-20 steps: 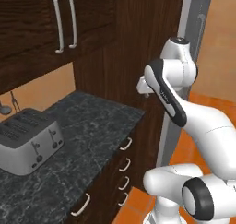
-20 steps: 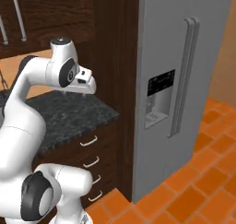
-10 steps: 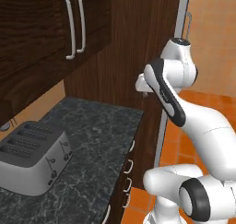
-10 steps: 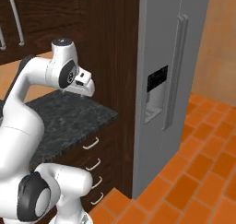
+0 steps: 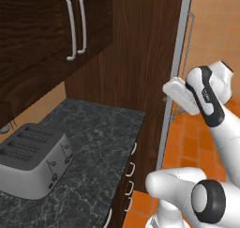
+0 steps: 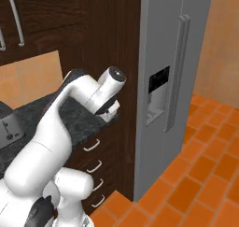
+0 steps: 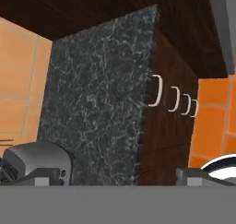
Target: Take a straw from the drawer in front and place it inside the glass cup on the dining counter.
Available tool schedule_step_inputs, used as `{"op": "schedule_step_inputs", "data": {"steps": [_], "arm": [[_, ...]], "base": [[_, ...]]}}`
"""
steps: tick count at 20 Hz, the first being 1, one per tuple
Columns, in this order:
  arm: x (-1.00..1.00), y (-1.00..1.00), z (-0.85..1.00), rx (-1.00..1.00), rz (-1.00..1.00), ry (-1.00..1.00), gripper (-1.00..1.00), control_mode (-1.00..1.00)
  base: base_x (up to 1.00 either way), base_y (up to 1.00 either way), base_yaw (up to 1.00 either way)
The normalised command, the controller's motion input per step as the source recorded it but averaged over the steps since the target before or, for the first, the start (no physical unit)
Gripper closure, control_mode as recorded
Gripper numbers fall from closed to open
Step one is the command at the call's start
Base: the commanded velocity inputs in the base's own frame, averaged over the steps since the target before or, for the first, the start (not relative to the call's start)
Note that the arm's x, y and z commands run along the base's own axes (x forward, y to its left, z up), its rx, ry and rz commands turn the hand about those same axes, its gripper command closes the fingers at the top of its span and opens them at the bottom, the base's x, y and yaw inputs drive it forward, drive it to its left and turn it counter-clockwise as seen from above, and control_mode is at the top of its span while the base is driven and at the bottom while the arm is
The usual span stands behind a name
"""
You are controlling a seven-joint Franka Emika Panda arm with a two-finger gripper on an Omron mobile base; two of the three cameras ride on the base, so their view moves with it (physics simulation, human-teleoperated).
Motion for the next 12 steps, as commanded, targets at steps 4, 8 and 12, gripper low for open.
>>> {"op": "schedule_step_inputs", "data": {"steps": [4,8,12], "arm": [[0.0,-0.66,-1.0,0.47,0.0,0.0,-1.0,-1.0],[0.09,-0.35,-1.0,0.45,0.0,0.0,-1.0,-1.0],[0.2,-0.02,-0.95,0.32,0.0,-0.02,-1.0,-1.0]], "base": [[0.0,0.0,0.0],[0.0,0.0,0.0],[0.0,0.0,0.0]]}}
